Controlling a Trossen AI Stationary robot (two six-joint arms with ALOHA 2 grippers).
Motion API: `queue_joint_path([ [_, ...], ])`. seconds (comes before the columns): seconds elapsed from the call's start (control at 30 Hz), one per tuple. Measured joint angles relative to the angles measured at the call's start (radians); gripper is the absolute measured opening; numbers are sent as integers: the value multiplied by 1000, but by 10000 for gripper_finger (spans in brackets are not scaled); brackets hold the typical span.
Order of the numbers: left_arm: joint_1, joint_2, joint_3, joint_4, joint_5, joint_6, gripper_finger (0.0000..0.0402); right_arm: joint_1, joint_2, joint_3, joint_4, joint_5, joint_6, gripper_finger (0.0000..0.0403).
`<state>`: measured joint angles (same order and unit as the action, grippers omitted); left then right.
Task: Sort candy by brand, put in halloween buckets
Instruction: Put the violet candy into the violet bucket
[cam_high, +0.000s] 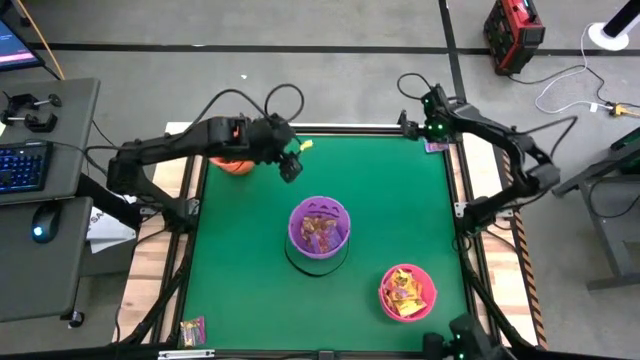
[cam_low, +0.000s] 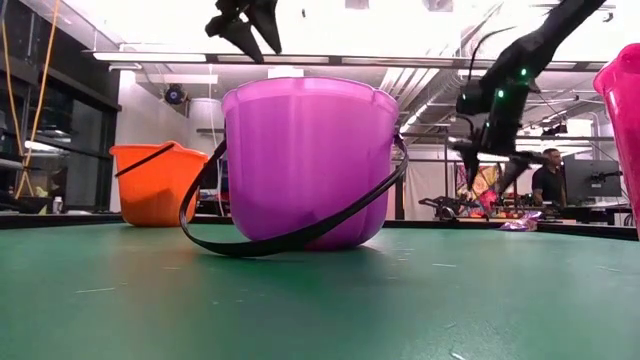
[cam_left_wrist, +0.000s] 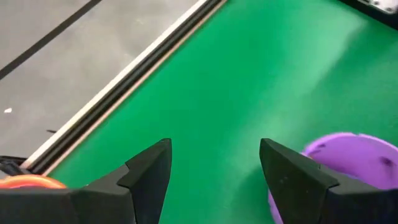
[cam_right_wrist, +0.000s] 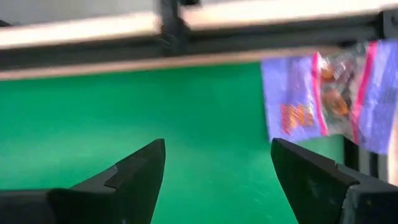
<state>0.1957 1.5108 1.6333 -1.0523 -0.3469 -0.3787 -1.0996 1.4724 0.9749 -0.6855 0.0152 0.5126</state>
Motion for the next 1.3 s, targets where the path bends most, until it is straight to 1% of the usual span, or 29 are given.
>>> queue_joint_path([
  [0.1,50,0,0,0,14,31,232,-25,44,0,-21,-3,-21,287],
  [0.2,99,0,0,1,35,57,232,-19,77,6,4,35,-3,287],
  [0.3,144,0,0,1,56,68,232,-14,103,6,45,85,68,287],
  [0.47,202,0,0,2,118,75,232,-1,152,6,113,214,240,285],
  [0.53,218,0,0,2,146,103,232,4,164,6,128,256,299,278],
  [0.63,232,0,0,2,162,139,232,7,181,21,134,302,353,261],
  [0.73,245,0,0,3,183,172,232,-1,206,49,101,300,410,242],
  [0.8,254,0,0,3,195,191,232,-11,219,65,85,238,445,232],
  [0.83,258,0,0,3,201,200,232,-13,219,68,92,203,441,229],
  [0.9,267,0,0,4,204,218,232,-7,208,79,114,182,403,224],
  [1.1,306,0,0,8,205,267,232,66,127,171,98,264,312,222],
  [1.2,325,0,0,8,206,294,232,145,79,210,95,277,229,222],
  [1.27,339,0,0,9,207,313,232,230,55,217,65,286,174,222],
  [1.3,347,0,0,8,208,324,232,275,45,216,25,311,175,222],
])
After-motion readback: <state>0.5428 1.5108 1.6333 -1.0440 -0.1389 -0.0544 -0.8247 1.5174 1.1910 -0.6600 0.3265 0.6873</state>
